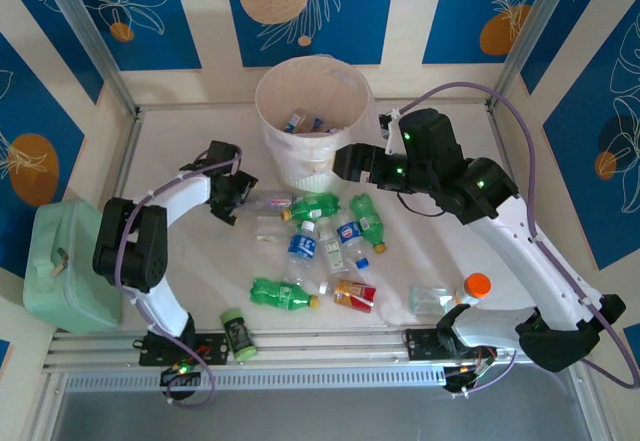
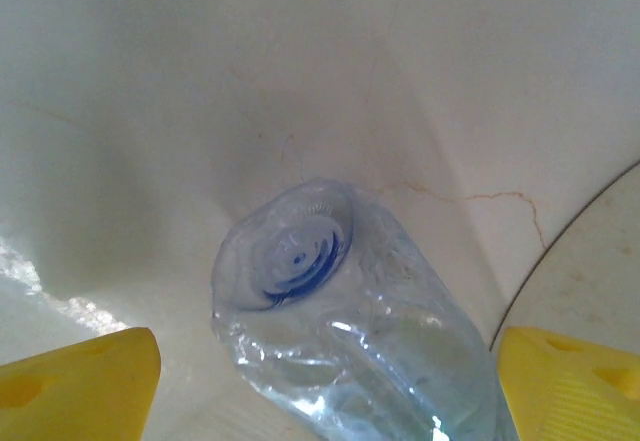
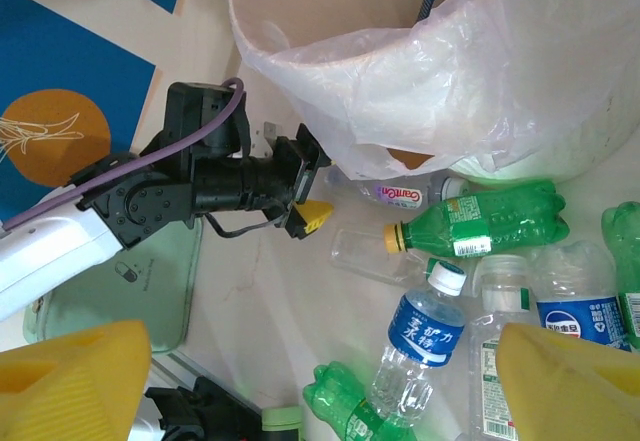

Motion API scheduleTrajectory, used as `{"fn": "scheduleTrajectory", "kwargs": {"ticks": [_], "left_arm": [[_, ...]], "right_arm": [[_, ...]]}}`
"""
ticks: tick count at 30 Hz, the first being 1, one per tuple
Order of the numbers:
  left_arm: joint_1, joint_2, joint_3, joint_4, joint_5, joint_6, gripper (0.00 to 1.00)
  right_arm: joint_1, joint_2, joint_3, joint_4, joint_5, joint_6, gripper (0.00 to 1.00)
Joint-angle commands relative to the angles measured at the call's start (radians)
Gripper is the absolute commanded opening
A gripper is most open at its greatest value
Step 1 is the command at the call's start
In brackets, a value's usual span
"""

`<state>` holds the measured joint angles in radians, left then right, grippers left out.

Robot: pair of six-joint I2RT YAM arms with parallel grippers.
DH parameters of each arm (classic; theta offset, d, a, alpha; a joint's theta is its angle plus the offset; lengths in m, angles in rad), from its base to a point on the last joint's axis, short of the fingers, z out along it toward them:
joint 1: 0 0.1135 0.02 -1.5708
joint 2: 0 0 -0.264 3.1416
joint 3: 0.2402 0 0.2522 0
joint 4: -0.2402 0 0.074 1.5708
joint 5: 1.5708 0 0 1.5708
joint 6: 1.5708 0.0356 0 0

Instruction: Put the plastic bottles in the bin

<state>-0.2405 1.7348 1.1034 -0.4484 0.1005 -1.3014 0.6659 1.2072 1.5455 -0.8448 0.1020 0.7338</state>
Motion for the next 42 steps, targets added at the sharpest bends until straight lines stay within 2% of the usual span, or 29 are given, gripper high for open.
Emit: {"fn": "scheduleTrajectory", "kwargs": {"ticks": [1, 10, 25, 36, 42], "left_arm": [[-0.005, 0.037, 0.039, -0.003, -0.006, -0.016, 0.86], [-0.007, 0.098, 0.085, -0.055, -0.019, 0.008, 0.81], [-0.005, 0.084, 0.024, -0.013, -0.004, 0.007, 0.61], [-0.002, -0.054, 0.033, -0.045, -0.003, 0.040, 0.56], [-0.001, -0.206, 0.031, -0.123, -0.026, 0.120, 0.54]], "right_arm": [[0.008, -0.013, -0.011, 0.001, 0.008, 0.012, 0.90], [0.020, -0.011, -0.013, -0.002, 0.025, 0.012, 0.90], [0.024, -0.043, -0.034, -0.005, 0.054, 0.016, 0.81], [0.032, -0.055, -0.026, 0.005, 0.053, 0.013, 0.80], [0.050, -0.052, -0.003, 0.020, 0.030, -0.003, 0.80]]}}
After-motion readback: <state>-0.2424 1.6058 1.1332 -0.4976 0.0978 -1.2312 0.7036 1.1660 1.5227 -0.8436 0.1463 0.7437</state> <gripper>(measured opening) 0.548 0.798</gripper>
